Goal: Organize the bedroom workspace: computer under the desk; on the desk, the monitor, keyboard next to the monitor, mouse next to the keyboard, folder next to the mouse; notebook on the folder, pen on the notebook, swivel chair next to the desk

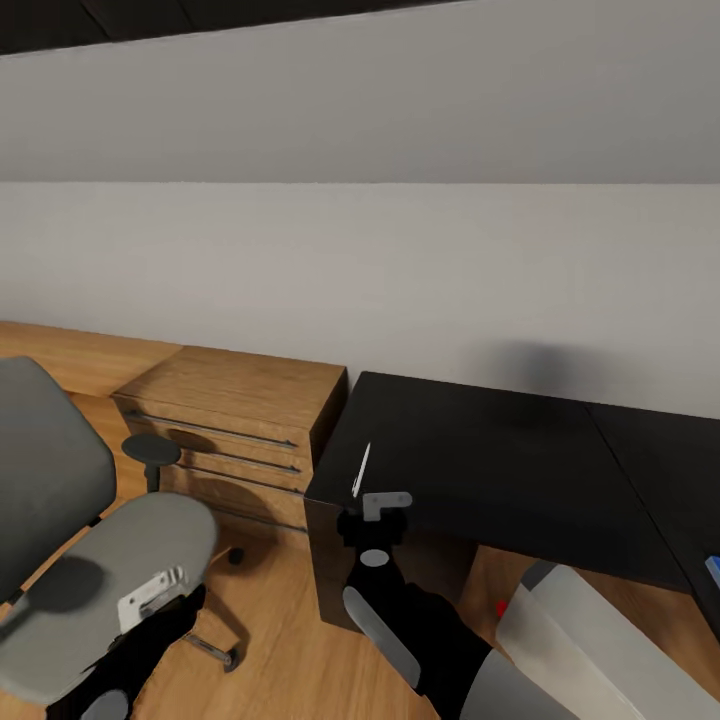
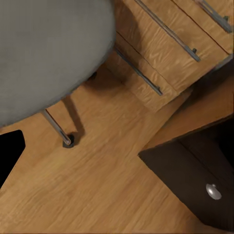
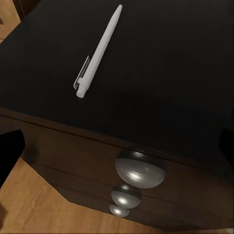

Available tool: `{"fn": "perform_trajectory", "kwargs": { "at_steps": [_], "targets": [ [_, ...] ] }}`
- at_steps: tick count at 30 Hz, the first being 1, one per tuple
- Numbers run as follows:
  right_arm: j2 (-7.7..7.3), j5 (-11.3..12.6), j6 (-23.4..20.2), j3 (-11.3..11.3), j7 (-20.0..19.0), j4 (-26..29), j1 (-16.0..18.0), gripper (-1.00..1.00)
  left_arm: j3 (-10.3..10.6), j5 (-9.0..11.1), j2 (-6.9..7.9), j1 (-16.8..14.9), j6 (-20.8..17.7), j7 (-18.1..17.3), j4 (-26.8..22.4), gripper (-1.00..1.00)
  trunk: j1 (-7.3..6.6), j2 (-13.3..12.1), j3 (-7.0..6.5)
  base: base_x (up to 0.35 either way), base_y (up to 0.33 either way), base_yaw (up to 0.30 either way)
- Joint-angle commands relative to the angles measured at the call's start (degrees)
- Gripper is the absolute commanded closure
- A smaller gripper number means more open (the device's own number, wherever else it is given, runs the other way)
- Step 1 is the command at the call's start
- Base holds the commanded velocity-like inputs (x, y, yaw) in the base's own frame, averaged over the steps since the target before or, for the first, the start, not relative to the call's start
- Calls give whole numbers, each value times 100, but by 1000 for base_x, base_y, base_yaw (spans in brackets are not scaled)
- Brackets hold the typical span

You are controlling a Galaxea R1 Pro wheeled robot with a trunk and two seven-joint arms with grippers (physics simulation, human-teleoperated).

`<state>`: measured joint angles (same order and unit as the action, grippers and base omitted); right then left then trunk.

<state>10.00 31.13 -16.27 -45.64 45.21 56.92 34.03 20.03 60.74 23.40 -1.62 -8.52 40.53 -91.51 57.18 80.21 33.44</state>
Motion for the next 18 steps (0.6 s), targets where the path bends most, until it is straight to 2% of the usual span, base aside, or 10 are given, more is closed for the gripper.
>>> {"fn": "perform_trajectory", "kwargs": {
  "at_steps": [1,3,4,6,14,18],
  "targets": [
    [0,19,-33,-13,41,5,7,-100,-82,29,-6,-5,-54,35,-10,-100,0,4,6,0,0,0],
    [0,17,-30,-19,38,-3,7,-100,-300,46,-56,-5,-143,26,31,-100,0,4,6,0,0,0],
    [0,19,-31,-18,32,-9,7,-100,-319,42,-67,-5,-150,25,48,-100,0,4,6,7,0,0],
    [0,-11,-30,26,32,42,16,-100,-256,13,-132,-5,-84,26,113,-100,-44,-76,-30,0,0,0],
    [0,-134,101,-53,57,-40,9,-100,-255,9,-383,-3,-64,26,200,-100,-220,-397,-174,0,0,0],
    [-2,-151,149,-69,63,-42,8,-100,-255,9,-410,-4,-62,26,208,-100,-307,-558,-245,0,0,0]
  ]
}}
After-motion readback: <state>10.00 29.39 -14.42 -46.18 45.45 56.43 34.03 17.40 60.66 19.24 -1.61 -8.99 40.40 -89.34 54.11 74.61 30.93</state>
